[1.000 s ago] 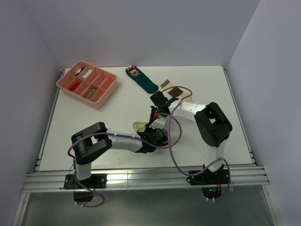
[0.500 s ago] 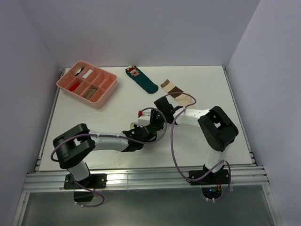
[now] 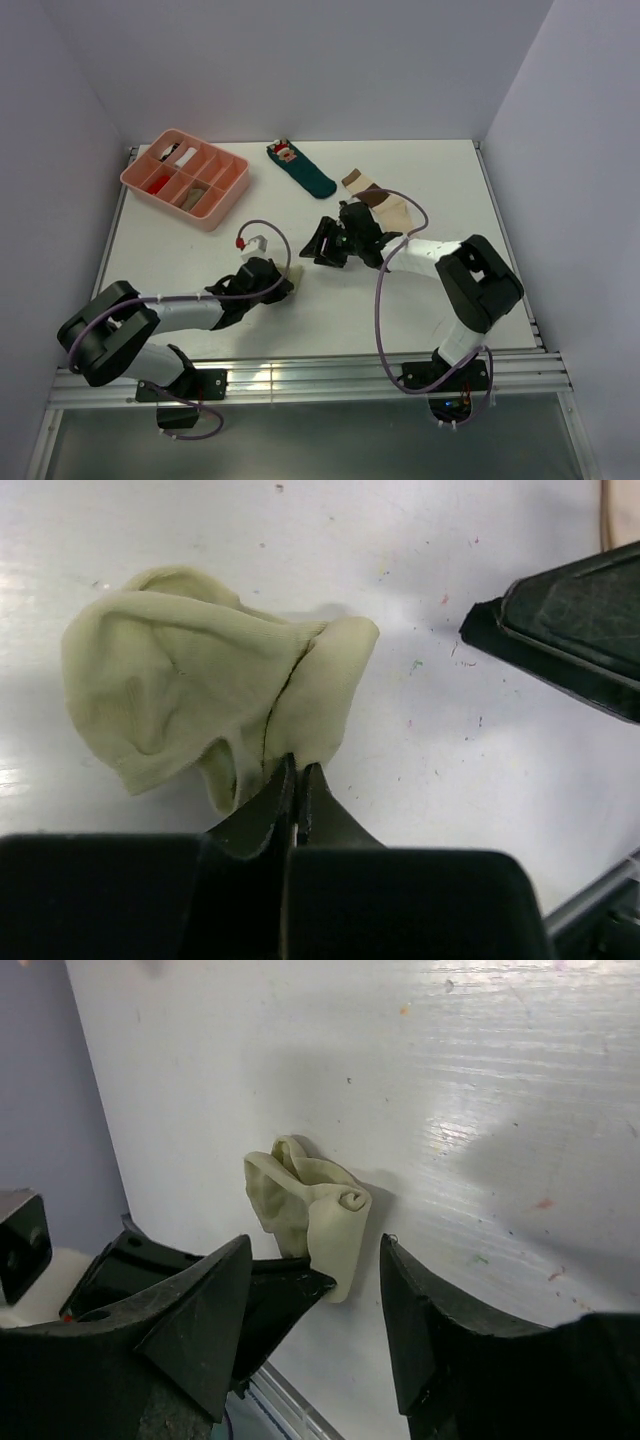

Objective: Roll the socks
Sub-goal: Roll the sock at the center of the board.

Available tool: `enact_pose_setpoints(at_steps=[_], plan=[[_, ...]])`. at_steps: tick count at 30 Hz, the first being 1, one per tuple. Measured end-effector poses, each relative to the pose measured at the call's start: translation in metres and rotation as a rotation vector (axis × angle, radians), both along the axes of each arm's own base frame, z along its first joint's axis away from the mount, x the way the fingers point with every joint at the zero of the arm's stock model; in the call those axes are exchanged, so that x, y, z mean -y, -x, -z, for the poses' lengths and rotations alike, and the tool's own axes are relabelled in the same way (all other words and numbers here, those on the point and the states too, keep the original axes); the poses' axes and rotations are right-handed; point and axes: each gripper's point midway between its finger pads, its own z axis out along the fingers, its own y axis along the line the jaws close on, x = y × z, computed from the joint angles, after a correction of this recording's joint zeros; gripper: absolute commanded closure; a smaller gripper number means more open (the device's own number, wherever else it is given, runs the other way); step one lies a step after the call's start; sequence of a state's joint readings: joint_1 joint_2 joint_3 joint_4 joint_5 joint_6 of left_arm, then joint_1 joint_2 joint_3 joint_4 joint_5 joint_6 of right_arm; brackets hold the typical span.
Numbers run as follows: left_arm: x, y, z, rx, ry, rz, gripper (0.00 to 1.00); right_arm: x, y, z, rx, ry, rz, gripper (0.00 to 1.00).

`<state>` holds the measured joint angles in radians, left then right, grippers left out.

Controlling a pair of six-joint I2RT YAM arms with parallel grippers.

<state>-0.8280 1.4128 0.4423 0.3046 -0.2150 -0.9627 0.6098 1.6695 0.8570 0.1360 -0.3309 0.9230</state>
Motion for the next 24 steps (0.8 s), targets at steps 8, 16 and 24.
enact_pose_setpoints(at_steps=[8, 16, 24], plan=[[-0.010, 0.001, 0.000, -0.082, 0.190, -0.058, 0.99, -0.013, 0.009, 0.019, -0.006, -0.014, -0.098, 0.41], [-0.015, 0.001, 0.001, -0.136, 0.287, -0.086, 0.99, -0.031, 0.031, 0.043, -0.039, -0.031, -0.222, 0.47], [-0.019, 0.001, 0.003, -0.160, 0.330, -0.093, 0.99, -0.048, 0.035, 0.050, -0.032, -0.090, -0.300, 0.66]])
